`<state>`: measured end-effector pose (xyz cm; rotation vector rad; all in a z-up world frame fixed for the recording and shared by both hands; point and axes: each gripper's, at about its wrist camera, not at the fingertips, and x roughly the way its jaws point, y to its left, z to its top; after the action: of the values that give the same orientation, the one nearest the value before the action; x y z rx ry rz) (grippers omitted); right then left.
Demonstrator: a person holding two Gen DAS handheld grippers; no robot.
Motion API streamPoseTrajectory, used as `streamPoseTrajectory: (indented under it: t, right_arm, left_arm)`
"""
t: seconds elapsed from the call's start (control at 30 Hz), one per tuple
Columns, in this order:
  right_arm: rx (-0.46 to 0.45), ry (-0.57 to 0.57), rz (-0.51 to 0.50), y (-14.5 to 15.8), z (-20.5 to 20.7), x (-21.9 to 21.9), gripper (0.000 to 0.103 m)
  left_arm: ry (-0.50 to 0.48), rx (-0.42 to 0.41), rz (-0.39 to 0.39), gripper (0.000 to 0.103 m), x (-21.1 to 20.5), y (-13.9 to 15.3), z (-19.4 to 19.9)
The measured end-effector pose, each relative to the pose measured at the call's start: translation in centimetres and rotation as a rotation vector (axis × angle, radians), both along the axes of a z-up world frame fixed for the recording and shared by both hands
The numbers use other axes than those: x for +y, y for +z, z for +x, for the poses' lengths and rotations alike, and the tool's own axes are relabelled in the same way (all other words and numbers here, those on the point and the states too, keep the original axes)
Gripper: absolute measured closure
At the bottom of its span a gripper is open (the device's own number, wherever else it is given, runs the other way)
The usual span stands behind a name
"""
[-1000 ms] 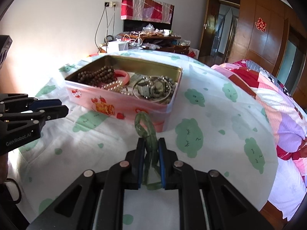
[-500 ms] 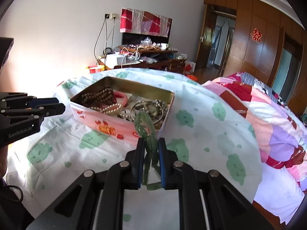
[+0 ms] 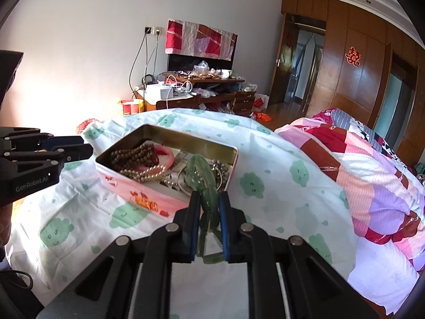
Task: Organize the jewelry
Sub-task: 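Carry the green bangle and silver ring over the pink tin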
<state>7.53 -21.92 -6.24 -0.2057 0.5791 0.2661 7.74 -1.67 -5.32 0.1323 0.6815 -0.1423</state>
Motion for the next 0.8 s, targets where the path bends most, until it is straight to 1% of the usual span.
streamPoseTrajectory:
  t: [0.37, 0.8]
  right_arm:
    - [-0.02, -0.005, -0.005, 0.8, 1.6, -0.1, 0.087]
    - [-0.019, -0.007, -0.004, 0.9, 4.1, 0.4, 0.087]
  left_arm:
    - [-0.001, -0.017, 0.025, 0.083, -0.4, 1.0, 1.8]
    - [0.022, -0.017, 0.057, 0.083, -0.4, 0.7, 4.4]
